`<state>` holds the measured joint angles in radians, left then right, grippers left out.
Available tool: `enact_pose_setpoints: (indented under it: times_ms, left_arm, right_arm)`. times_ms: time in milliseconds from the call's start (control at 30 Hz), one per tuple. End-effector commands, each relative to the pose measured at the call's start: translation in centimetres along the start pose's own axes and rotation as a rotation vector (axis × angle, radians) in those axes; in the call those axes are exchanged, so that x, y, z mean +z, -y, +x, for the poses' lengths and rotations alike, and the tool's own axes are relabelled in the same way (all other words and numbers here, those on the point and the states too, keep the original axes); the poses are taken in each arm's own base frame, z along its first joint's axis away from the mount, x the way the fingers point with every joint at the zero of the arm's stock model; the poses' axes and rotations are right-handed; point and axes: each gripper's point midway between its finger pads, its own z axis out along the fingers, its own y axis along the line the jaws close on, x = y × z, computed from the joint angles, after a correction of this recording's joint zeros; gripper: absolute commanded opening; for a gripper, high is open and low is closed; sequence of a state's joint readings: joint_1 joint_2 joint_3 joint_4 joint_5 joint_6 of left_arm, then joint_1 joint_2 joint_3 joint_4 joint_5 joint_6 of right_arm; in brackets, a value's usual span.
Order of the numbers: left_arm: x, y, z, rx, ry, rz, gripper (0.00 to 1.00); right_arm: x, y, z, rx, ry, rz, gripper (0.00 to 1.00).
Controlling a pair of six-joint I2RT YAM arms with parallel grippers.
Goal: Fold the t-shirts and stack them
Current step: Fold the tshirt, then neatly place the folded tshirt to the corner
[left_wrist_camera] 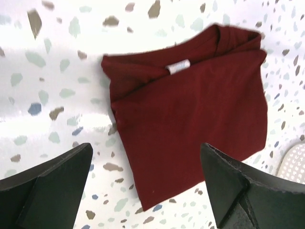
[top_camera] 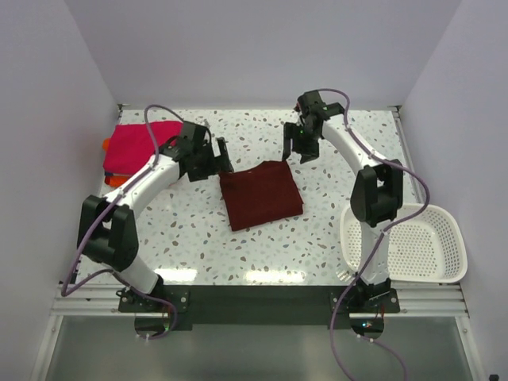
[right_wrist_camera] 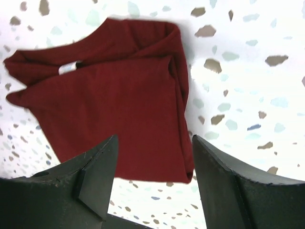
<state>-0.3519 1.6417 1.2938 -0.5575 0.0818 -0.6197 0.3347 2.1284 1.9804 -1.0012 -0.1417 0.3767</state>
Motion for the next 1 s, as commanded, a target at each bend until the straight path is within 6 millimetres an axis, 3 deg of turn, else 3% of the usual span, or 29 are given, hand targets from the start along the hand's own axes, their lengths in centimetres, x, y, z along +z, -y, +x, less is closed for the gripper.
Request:
enact_pose_setpoints:
  times_ms: [0,67,200,333,600,767,967]
  left_arm:
    - [-0.7,0.2,1.1,-0.020,0.039,0.082,1.00]
    - [-1.0,0.4,2.0,-0.030,0.048,0.127,1.00]
    - [-1.1,0.4,3.2,-0.060,0.043,0.162,1.00]
    - [-0.8,0.8,4.6,-0.100,0.031,0.229,1.00]
    - [0.8,0.2,7.0,-0.134,0.015,0.281,1.00]
    - [1.6,-0.3,8.3,-0.171,0.028,0.317,1.00]
    - [3.0,-1.0,10.5,-0.243,-0.024,0.325,1.00]
  right_arm:
    - [-4.2,-1.8,-0.7,-0.072,0.118,-0.074,0.66]
    - [-3.5,-1.5,1.0,-0.082,0.079,-0.082,0.64]
    - [-2.7,-3.2,4.1,-0.124,0.012,-0.164,0.51]
    - [-1.6,-4.0,6.0,-0.117,-0.056,-0.217,0.40]
    - [1.7,-4.0,9.0,-0.089,-0.170,-0.234,0.38]
    - [3.6,-3.4,9.8,-0.077,-0.207,-0.212,0.37]
    - [6.1,-1.2,11.9,-0.065,-0.294,-0.126,0.35]
